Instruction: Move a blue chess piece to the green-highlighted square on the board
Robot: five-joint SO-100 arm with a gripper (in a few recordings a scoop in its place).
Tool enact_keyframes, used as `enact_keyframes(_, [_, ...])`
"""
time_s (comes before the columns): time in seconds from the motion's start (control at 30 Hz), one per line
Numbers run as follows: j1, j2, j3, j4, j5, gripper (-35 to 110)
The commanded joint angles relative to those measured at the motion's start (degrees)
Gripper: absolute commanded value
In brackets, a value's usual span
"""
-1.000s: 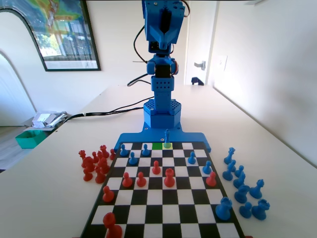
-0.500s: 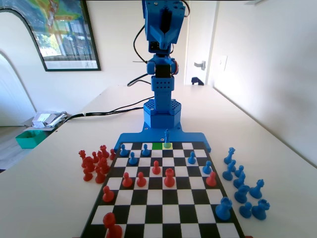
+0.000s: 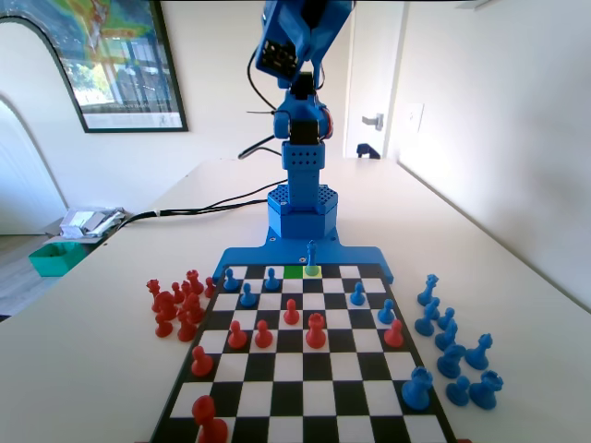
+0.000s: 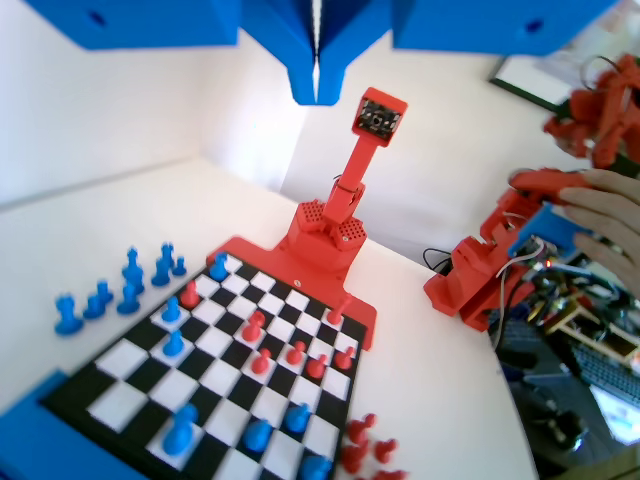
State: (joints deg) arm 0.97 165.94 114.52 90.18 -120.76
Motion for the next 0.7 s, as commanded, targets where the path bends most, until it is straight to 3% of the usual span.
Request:
enact_keyframes(0.0, [2.6, -7.4, -5.6, 2.8, -8.2, 1])
enact_keyframes(0.3, [8.1, -23.8, -5.6, 2.4, -28.0, 1])
enact_keyframes(0.67, [4.3, -37.0, 3.2, -4.3, -31.8, 1])
